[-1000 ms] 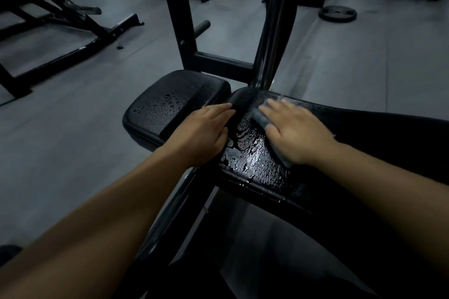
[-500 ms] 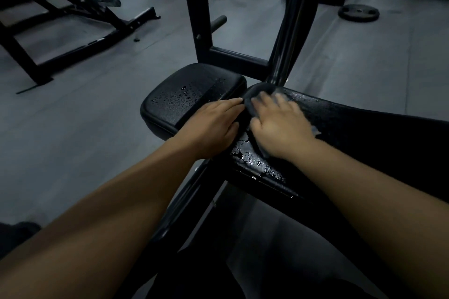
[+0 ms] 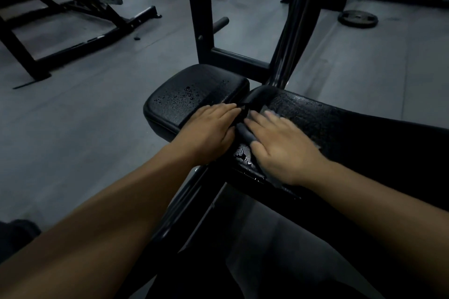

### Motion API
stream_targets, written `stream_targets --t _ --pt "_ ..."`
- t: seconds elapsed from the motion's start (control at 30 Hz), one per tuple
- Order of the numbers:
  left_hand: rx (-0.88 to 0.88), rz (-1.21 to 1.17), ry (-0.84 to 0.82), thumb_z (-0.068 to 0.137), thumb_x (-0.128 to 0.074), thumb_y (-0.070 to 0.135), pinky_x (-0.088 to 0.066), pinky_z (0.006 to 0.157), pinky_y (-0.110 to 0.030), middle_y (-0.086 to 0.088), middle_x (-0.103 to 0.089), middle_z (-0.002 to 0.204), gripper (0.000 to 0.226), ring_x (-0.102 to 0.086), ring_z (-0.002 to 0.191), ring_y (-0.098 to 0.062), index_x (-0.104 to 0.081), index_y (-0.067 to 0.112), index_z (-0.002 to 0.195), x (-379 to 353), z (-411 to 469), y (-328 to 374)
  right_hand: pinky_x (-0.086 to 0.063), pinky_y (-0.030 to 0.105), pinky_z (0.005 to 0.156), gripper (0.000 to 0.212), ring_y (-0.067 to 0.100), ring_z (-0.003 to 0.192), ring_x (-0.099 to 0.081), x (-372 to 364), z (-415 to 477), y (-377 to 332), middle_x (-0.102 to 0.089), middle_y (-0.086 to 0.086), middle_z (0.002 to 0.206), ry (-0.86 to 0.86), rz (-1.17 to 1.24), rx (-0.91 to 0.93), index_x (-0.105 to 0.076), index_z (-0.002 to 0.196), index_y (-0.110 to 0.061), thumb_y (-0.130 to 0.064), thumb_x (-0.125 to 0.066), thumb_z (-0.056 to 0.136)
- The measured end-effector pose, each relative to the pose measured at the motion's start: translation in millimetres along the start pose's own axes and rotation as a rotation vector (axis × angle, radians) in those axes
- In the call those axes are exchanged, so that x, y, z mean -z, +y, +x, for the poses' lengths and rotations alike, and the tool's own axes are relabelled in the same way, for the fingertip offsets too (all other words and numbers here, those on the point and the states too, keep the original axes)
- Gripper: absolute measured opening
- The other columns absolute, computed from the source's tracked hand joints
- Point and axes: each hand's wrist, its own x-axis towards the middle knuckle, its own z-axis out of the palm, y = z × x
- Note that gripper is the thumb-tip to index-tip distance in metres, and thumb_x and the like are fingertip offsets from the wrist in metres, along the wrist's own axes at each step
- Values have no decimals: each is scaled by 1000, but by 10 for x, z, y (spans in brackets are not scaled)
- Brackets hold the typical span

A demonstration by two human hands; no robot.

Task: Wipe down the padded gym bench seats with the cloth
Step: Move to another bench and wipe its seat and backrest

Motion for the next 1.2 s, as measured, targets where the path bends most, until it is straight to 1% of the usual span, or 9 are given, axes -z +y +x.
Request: stream_targets --t 0.17,0.3,0.4,0.53,0.7,0.83,0.9,1.1,1.2 --pt "-4 -7 -12 95 -28 41 -22 120 -42 -1 -36 158 61 -30 146 -19 -38 20 151 -10 -9 -14 -16 46 122 69 28 152 -15 45 430 56 -20 2 165 56 -45 -247 -26 155 -23 -44 -19 90" --pt "3 -123 12 94 -32 33 -19 119 -31 -8 -43 153 59 -36 142 -22 -46 10 147 49 -38 -38 -13 42 122 67 24 153 -12 -67 -15 -264 -18 -1 166 32 -13 -16 -25 156 -23 -44 -16 93" --pt "-9 -114 20 93 -33 29 -16 114 -21 -12 -44 151 59 -36 141 -24 -46 7 146 80 -60 -40 -12 41 124 65 19 154 -10 13 -53 57 -14 -3 167 -2 -6 -45 -21 158 -26 -44 -16 95" --pt "-6 -110 36 92 -34 27 -21 115 -27 -13 -47 148 58 -39 139 -26 -48 5 144 58 -57 -11 -13 46 123 60 26 153 -10 36 361 22 -15 2 167 53 -32 -268 -23 157 -22 -38 -26 99" --pt "0 -124 37 93 -35 29 -15 113 -20 -11 -46 150 58 -37 139 -24 -47 7 145 55 -97 -25 -9 41 124 66 20 154 -7 7 -165 -251 -12 -5 167 -30 17 33 -21 158 -28 -44 -16 93" --pt "-10 -104 52 94 -34 30 -18 116 -26 -11 -46 150 57 -36 140 -24 -47 8 145 50 -85 -16 -11 43 123 60 22 154 -9 75 261 178 -13 -3 167 3 -5 -160 -22 158 -27 -41 -22 99" --pt "-13 -95 45 94 -35 30 -19 117 -27 -11 -46 150 57 -36 141 -24 -46 7 145 28 -76 -37 -13 46 122 57 28 153 -11 58 501 95 -15 -1 167 35 -21 -233 -24 156 -26 -38 -28 100" --pt "-3 -95 -4 101 -35 36 -12 120 -29 -5 -30 160 55 -20 149 -21 -38 14 151 17 -14 -199 -18 44 122 66 24 152 -17 -14 144 -10 -20 -4 166 9 -25 73 -27 155 -31 -49 -19 92" --pt "26 -58 -36 94 -25 40 -9 121 -30 0 -23 164 64 -13 151 -17 -32 17 154 41 -18 -271 -23 45 120 70 27 148 -25 89 552 238 -30 -1 161 49 -38 -112 -34 152 -30 -52 -17 88"
